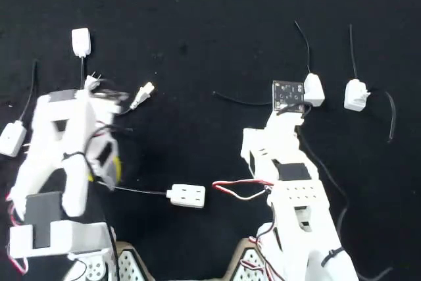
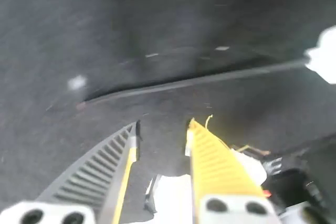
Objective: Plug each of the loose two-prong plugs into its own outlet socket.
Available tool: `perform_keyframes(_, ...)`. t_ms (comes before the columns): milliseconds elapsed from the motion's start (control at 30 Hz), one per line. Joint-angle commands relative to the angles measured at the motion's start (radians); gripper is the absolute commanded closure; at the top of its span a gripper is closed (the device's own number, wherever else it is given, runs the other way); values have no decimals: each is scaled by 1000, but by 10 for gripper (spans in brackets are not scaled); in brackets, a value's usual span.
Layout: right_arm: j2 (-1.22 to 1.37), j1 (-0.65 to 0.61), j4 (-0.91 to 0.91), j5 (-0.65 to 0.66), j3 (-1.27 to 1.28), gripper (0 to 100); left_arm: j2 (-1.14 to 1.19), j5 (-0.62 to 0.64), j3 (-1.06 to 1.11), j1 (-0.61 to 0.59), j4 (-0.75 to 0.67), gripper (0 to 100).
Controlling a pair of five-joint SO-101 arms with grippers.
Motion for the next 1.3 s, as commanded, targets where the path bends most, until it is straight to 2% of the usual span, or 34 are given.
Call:
perform_keyframes(0,-33,40,-17,-9,-45,861,-2,9,39,203,-20,841)
perform_keyframes(200,-33,71,-17,-11,-47,861,0,181,111,438,-242,839)
perform_keyframes(333,-33,72,-17,-11,-47,861,0,252,108,565,-256,839)
perform_keyframes(500,-33,69,-20,-11,-47,861,0,308,110,670,-292,839)
perform_keyframes(667,-33,69,-20,-11,-47,861,8,393,117,664,-413,787)
perform_keyframes(800,-33,71,-20,-11,-47,861,11,430,117,550,-539,785)
perform_keyframes(867,-33,69,-20,-11,-47,861,0,448,105,495,-554,784)
perform_keyframes(967,-33,68,-20,-11,-47,861,0,446,73,450,-514,787)
perform_keyframes(1067,-33,74,-17,-11,-53,861,-2,443,31,452,-400,787)
perform_keyframes(1167,-33,98,23,-11,-79,861,-2,402,13,503,-316,787)
perform_keyframes(1267,-33,138,41,-54,-94,861,-9,390,47,581,-301,787)
